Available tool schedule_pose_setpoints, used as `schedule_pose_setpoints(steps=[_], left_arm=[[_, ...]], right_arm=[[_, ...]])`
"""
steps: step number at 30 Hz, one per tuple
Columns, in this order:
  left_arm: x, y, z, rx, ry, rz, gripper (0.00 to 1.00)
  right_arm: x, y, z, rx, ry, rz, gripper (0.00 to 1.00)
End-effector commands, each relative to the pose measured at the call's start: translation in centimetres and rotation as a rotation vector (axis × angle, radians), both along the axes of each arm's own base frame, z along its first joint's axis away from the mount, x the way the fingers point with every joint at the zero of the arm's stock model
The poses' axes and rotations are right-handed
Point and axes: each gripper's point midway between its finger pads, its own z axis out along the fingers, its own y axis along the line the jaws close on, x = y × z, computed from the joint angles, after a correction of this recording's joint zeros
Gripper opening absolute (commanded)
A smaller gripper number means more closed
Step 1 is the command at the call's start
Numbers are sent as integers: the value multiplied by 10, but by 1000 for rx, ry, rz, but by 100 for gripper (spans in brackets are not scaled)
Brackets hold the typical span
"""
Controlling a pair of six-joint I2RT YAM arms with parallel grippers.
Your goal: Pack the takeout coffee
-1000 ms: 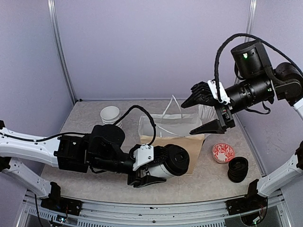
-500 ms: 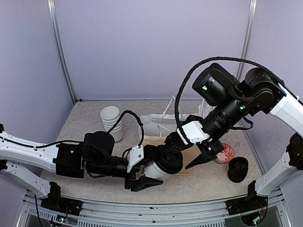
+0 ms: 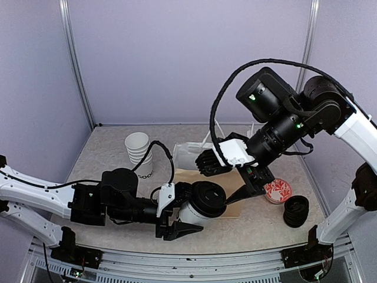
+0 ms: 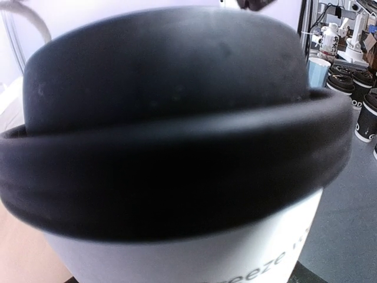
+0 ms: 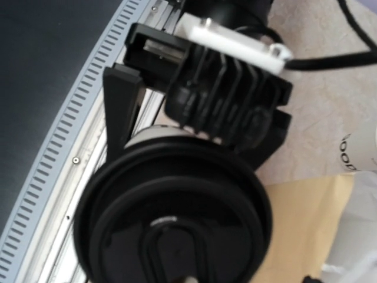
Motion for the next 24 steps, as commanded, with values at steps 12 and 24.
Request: schedule_pose_setpoints(steps=[12,24], left_arm=[[-4,1,29,-112,-30,1,68],[-4,0,34,-136,-53,5,69]], right_arm=[[-3,10,-12,-36,72,-40,89],[-7,11,-17,-52,98,-24,80]])
